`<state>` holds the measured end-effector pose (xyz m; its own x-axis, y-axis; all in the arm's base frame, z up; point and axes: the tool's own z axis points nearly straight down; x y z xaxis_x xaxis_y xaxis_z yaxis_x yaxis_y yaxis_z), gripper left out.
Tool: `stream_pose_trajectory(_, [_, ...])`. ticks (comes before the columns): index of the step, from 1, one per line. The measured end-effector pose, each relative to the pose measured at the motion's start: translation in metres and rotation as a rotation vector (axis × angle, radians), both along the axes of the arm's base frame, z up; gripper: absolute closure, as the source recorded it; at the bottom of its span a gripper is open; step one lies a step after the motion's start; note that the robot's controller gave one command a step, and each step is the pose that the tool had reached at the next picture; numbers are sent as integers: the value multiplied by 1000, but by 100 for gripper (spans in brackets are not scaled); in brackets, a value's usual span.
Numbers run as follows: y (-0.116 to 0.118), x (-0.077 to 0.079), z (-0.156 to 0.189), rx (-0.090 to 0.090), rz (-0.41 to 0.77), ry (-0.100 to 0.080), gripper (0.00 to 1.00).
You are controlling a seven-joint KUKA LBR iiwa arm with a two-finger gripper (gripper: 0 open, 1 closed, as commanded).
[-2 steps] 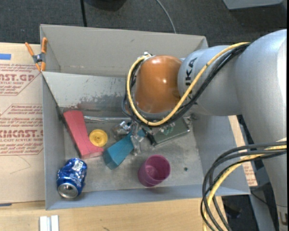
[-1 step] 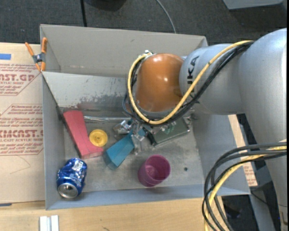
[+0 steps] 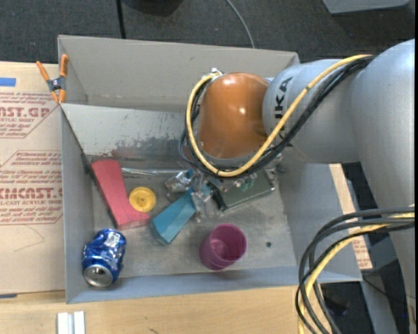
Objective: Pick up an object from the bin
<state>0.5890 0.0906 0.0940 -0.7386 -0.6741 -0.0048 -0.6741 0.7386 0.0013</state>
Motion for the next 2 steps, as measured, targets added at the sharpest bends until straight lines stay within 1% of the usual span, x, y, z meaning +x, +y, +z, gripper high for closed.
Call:
stream_pose_trajectory(1, [0,-1,17,-1,1,3,100])
stream_pose_trajectory(2, [0,0,34,0,0,0,100])
